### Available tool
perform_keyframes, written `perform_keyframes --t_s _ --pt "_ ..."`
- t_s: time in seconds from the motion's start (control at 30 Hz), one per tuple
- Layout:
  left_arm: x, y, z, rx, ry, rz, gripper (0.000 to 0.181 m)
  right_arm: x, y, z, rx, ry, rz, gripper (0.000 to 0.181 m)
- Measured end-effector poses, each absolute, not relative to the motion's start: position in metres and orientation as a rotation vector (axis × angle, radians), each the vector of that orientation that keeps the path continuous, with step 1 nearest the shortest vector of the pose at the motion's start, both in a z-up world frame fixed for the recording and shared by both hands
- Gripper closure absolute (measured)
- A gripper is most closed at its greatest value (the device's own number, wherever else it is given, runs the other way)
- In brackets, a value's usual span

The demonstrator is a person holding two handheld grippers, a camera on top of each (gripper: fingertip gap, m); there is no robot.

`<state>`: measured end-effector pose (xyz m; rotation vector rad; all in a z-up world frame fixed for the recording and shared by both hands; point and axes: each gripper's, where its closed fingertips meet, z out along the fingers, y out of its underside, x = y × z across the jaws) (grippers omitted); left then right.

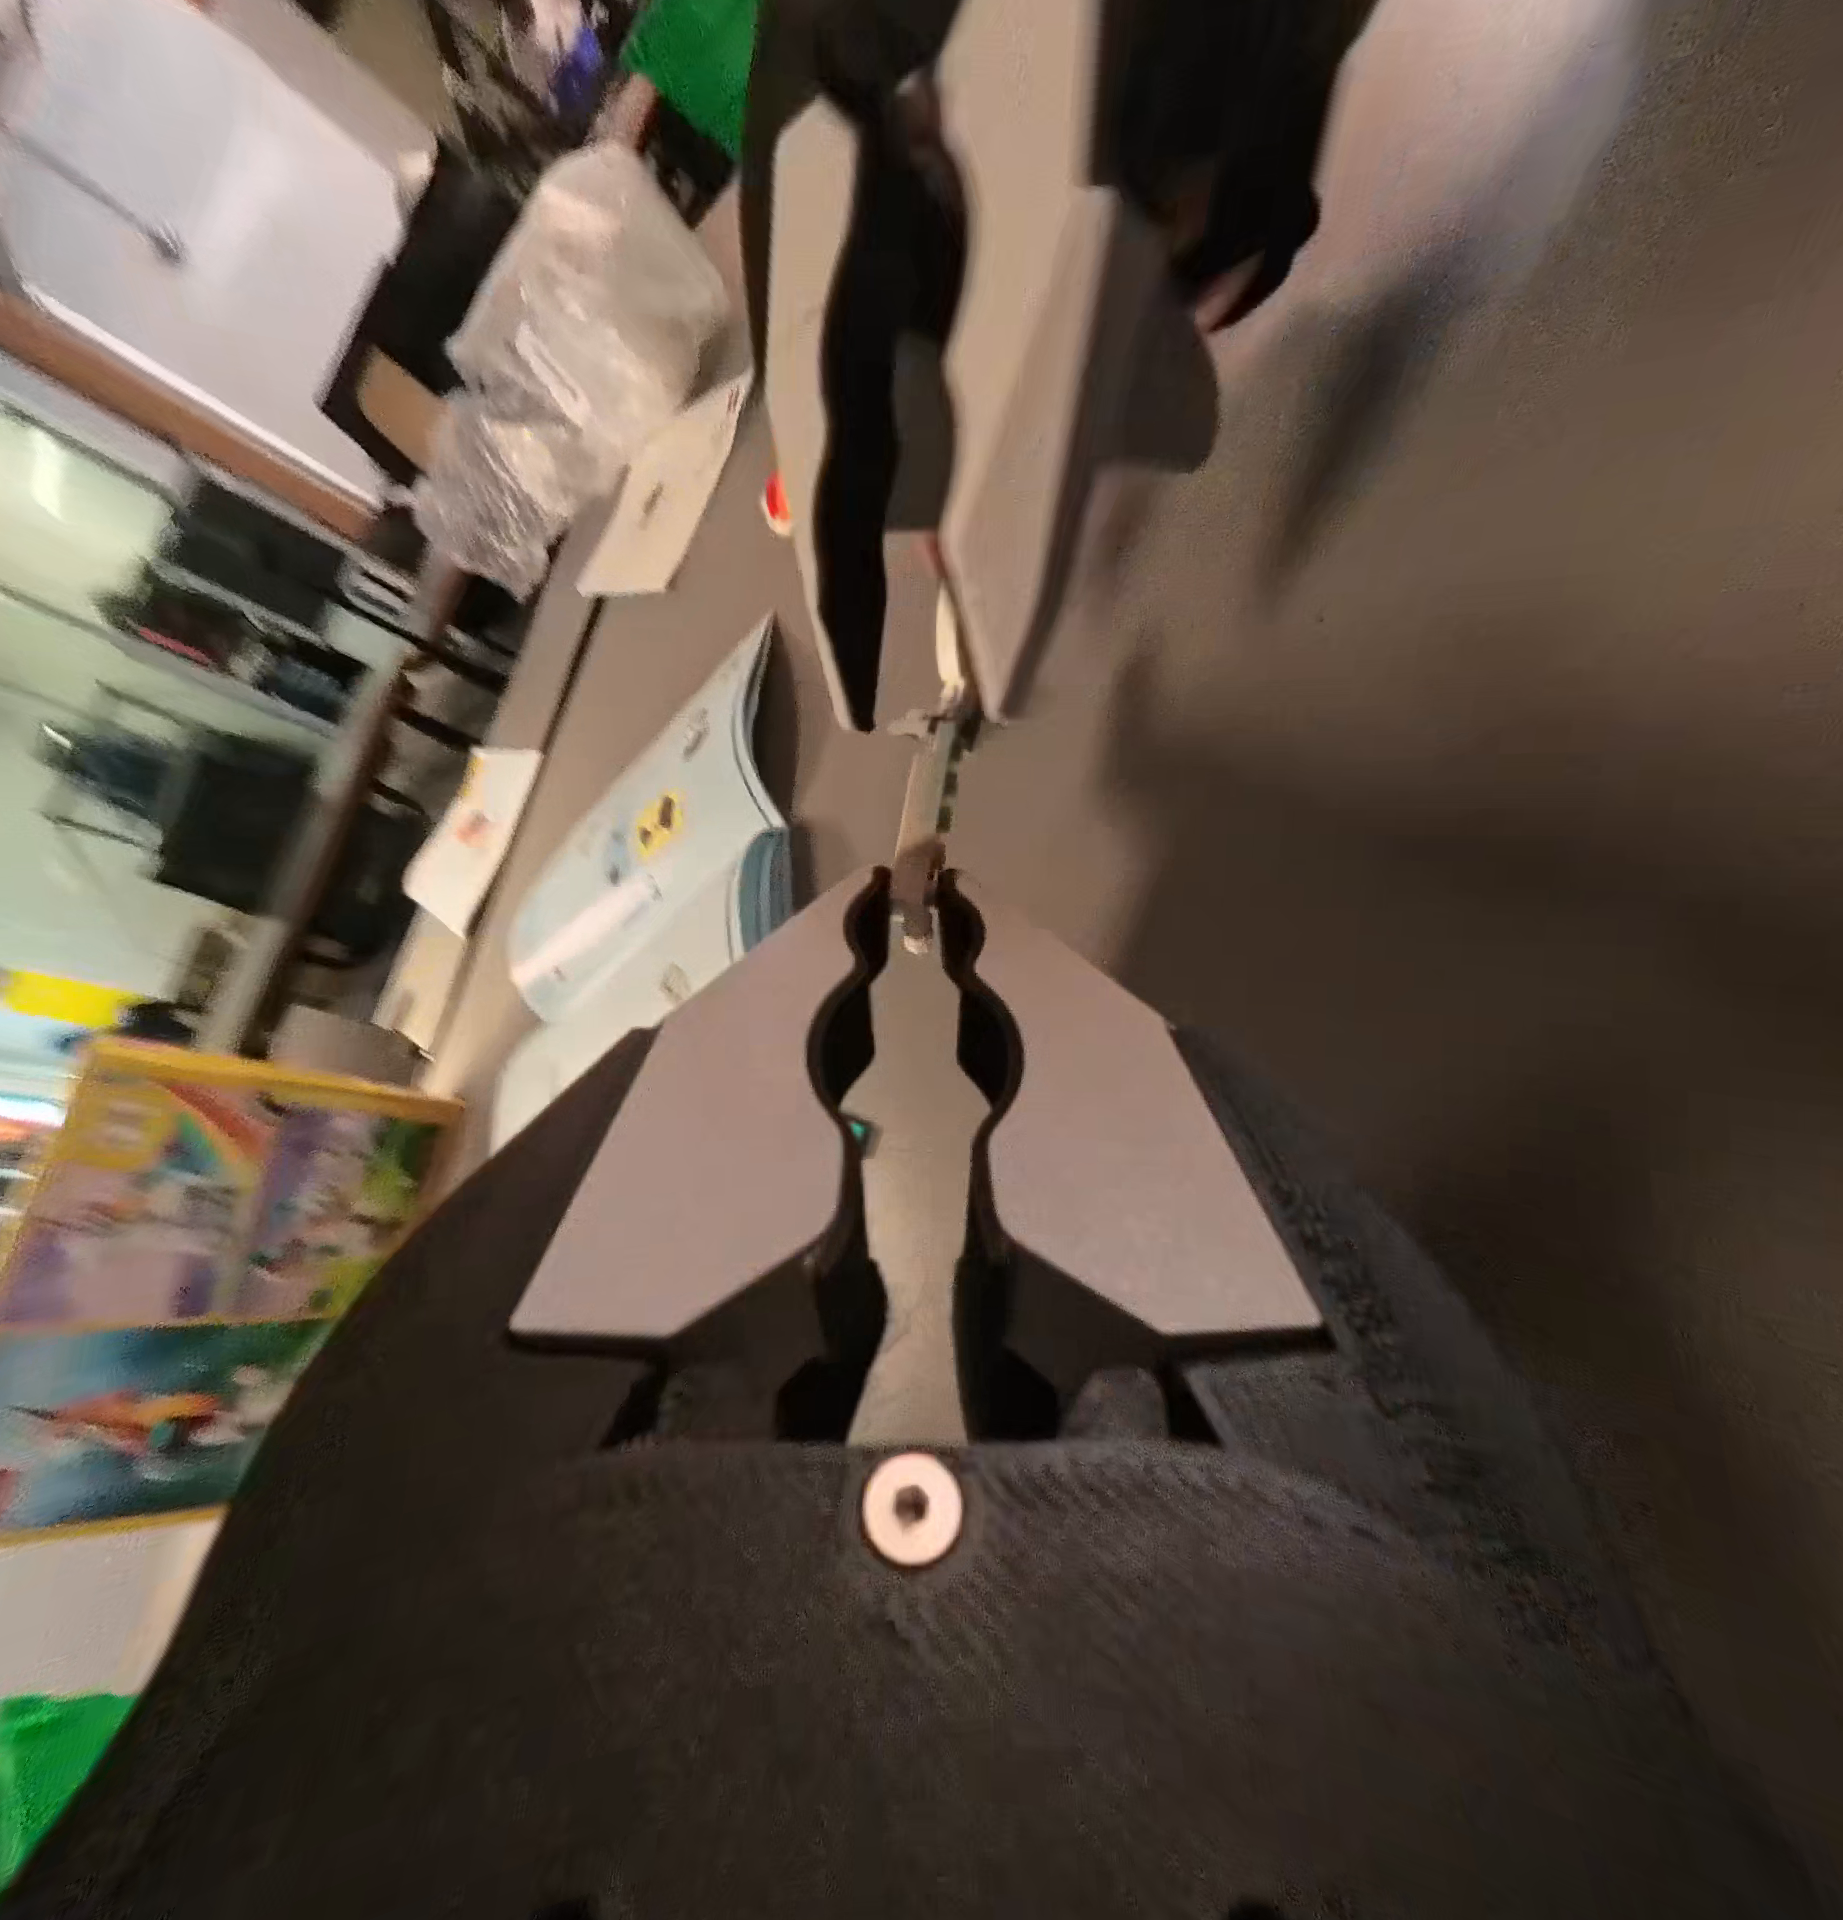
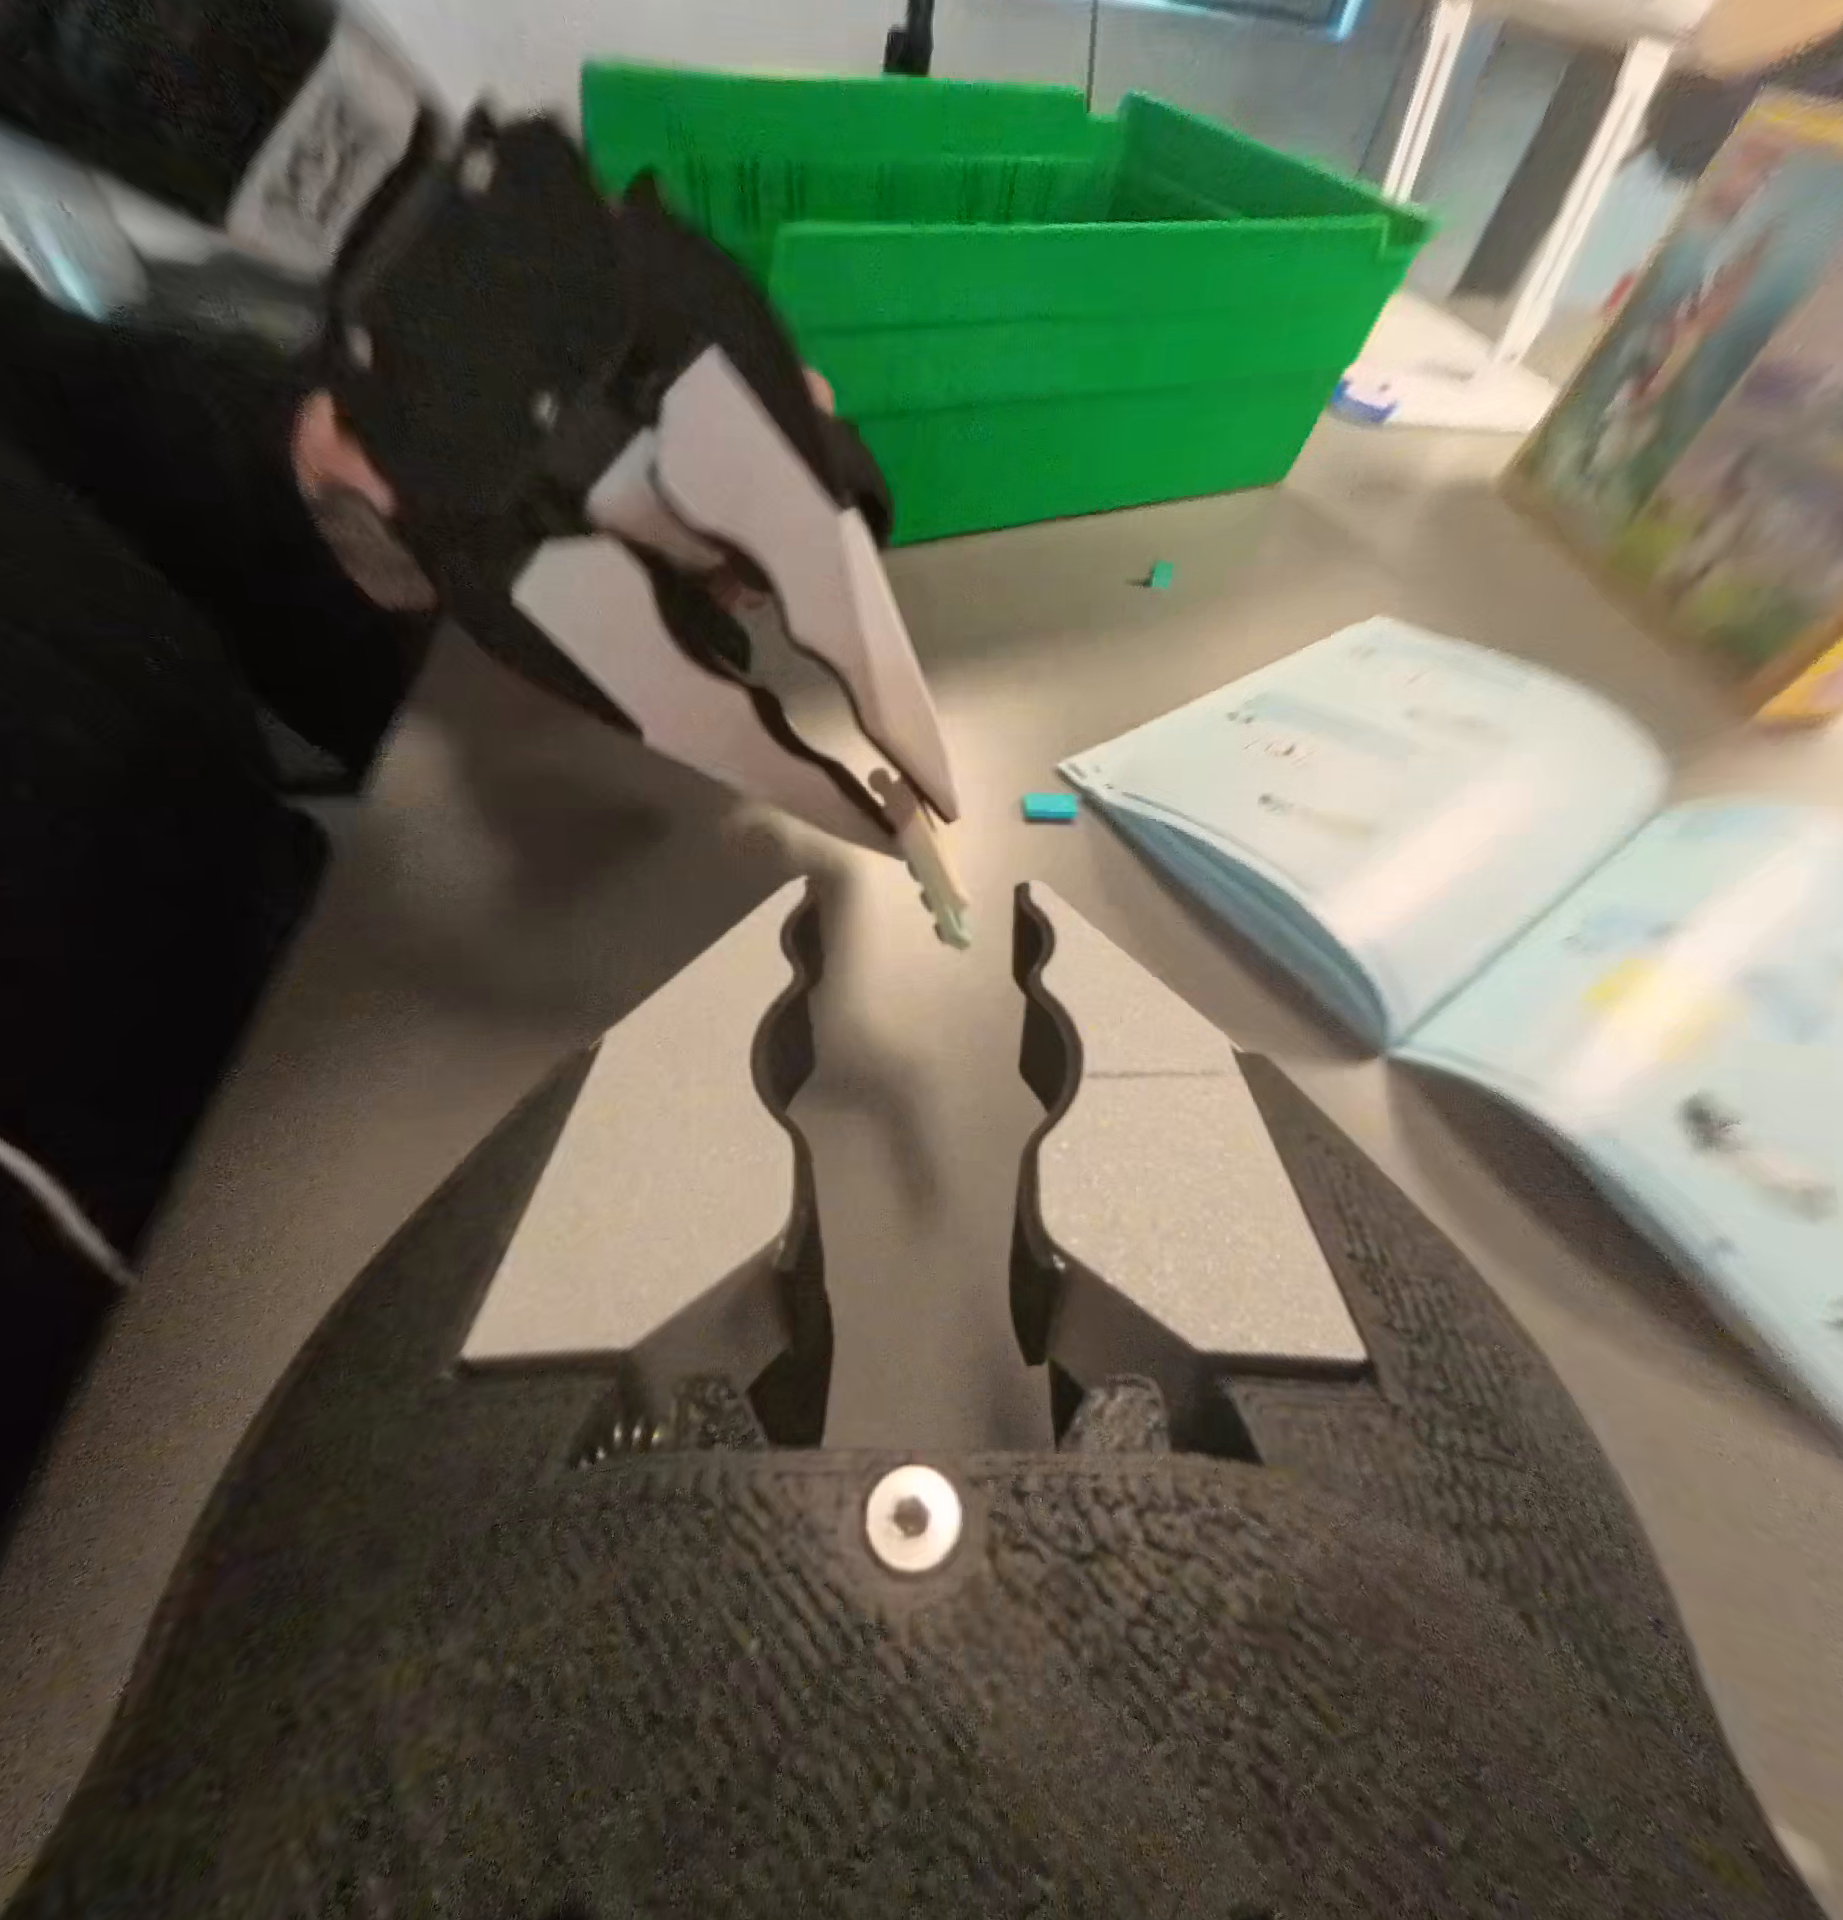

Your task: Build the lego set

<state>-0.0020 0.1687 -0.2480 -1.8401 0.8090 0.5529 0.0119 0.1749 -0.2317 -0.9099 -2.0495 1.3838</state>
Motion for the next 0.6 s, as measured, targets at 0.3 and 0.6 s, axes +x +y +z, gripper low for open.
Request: perform_keyframes --t_s 0.3,0.6 --pt "0.017 0.169 -0.241 -1.694 0.923 0.583 0.173 0.021 0.170 -0.241 -1.191 -2.126 1.647 0.168" --pt "0.005 0.172 -0.242 -1.781 0.700 0.424 0.139 0.020 0.184 -0.260 -1.038 -2.201 1.295 0.174"
